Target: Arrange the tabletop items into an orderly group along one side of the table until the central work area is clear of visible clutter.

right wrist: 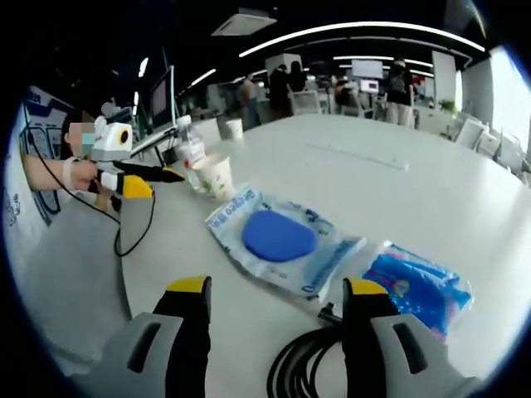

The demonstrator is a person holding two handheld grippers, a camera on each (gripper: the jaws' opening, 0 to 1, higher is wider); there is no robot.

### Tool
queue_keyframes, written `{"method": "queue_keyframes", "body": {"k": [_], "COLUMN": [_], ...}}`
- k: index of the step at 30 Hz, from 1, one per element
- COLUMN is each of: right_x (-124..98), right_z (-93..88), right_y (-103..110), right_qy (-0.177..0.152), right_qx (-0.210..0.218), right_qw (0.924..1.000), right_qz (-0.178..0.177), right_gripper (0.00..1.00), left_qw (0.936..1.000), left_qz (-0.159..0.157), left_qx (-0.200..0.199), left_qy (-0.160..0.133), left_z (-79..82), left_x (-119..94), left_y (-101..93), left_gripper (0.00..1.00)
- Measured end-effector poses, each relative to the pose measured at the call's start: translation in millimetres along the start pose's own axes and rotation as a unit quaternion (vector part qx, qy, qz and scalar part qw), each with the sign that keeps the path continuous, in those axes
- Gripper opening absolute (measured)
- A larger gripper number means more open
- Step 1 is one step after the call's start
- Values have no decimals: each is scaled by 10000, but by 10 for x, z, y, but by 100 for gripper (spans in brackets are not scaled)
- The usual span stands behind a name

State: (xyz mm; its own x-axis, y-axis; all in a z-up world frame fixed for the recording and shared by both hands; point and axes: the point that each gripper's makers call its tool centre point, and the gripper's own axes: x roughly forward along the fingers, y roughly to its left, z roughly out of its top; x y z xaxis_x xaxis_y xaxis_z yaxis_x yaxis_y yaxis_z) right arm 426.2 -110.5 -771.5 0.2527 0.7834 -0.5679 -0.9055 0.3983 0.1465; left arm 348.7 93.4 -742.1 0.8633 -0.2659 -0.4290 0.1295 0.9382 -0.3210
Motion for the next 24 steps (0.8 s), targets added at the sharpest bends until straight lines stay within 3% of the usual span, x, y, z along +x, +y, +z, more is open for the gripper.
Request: {"method": "queue_keyframes", "body": {"k": [8,13,24], "right_x": [-92,-169,-385], "right_z": [23,24,4], "right_y": [17,35,172], "right_qy": [-62,-125,-188], "right_qx": [-73,-96,-64], "right_qw": [9998,9996,9989], "right_qz": [-173,-237,-425], "right_gripper": [77,77,89], "left_qw": [9996,9993,9992], "left_qz": [120,151,199], "left_qx": [-6,53,211], "left_qy": [-249,-325,-292], "left_z": [71,68,17], "left_x": [-192,-309,-595], "left_y": [103,138,220], "left_gripper": [86,90,95]}}
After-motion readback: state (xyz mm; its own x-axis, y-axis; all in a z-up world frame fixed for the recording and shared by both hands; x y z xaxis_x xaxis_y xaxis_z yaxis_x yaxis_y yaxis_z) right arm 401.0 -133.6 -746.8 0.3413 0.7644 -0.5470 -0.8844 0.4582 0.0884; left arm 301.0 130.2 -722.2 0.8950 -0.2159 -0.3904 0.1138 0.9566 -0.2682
